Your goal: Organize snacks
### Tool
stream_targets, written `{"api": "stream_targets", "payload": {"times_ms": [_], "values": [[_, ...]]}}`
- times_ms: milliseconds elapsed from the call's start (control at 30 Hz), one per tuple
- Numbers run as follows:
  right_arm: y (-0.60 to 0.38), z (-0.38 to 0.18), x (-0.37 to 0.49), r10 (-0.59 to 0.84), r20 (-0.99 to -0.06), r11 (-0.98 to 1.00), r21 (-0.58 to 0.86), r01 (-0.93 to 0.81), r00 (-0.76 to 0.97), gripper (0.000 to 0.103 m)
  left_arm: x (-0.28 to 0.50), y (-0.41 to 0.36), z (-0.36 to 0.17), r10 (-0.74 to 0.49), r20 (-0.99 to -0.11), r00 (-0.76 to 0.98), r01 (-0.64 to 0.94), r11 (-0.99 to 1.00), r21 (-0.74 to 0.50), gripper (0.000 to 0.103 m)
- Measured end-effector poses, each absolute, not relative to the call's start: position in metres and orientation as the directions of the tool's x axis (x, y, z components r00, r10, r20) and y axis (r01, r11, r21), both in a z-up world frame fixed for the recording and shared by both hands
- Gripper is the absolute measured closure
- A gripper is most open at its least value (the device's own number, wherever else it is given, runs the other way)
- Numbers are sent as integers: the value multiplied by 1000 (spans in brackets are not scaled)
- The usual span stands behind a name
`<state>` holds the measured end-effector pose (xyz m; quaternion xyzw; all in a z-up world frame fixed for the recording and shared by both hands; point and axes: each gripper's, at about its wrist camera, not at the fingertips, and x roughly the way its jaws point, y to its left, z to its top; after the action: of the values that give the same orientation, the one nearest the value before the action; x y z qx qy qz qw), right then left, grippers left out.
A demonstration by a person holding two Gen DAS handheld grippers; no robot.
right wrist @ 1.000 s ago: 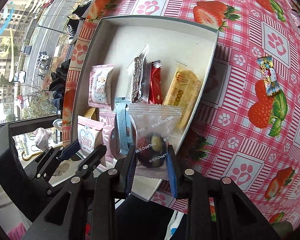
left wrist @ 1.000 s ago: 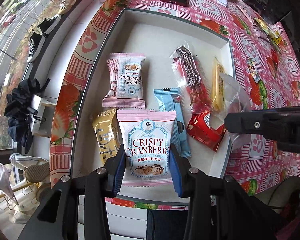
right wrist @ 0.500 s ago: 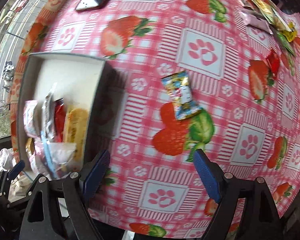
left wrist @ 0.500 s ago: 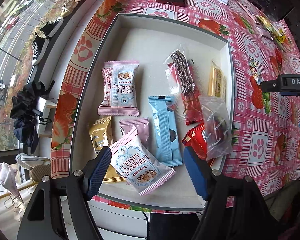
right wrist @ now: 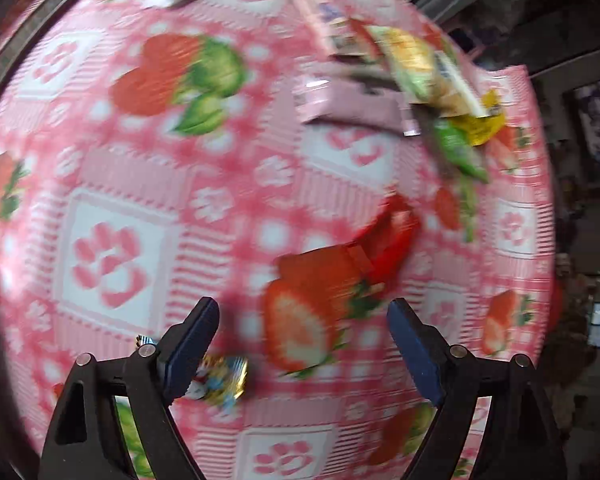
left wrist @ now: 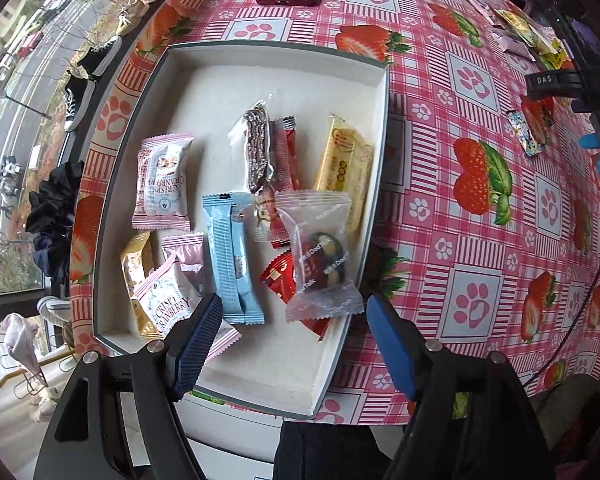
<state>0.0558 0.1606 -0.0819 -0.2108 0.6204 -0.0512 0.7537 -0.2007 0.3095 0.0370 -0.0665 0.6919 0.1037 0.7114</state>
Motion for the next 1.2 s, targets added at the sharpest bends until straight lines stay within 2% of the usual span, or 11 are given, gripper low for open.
{"api": "stream_targets", "payload": {"times_ms": [100, 167, 300, 400, 467, 533, 600, 633, 733, 933, 1200], "values": [[110, -71, 70, -128, -981, 989, -136, -49, 146, 16, -192, 290, 37, 56, -998, 17, -210, 976, 52, 25], [91, -75, 67, -77, -993, 997, -78, -11, 88, 16, -184, 277, 37, 58, -998, 13, -189, 980, 55, 25], [89, -82, 39, 31, -1000, 993, 31, -116, 2, 16, -174, 257, 40, 67, -998, 19, -172, 983, 63, 25], [115, -97, 14, -85, -996, 936, -77, -344, -9, 16, -176, 246, 39, 71, -997, 10, -174, 982, 68, 24], [123, -106, 11, -142, -989, 892, -141, -430, 30, 16, -180, 239, 39, 83, -997, 8, -178, 981, 80, 24], [124, -108, 25, -162, -982, 889, -187, -418, 94, 13, -182, 237, 38, 89, -996, 3, -185, 979, 87, 24], [107, -97, 57, -267, -941, 904, -320, -284, 210, 13, -185, 234, 38, 96, -995, -4, -191, 977, 95, 24], [92, -90, 71, -253, -943, 934, -297, -198, 218, 13, -186, 234, 38, 92, -996, -4, -192, 977, 91, 24], [56, -80, 84, -47, -988, 998, -54, -38, 149, 13, -184, 225, 40, 65, -998, 1, -191, 980, 64, 24], [55, -90, 36, 7, -1000, 982, 2, -188, 23, 13, -160, 207, 44, 65, -998, 21, -148, 987, 61, 20], [70, -90, -48, 67, -997, 969, 72, -238, -29, 13, -146, 205, 54, 136, -990, 33, -173, 977, 128, 20]]}}
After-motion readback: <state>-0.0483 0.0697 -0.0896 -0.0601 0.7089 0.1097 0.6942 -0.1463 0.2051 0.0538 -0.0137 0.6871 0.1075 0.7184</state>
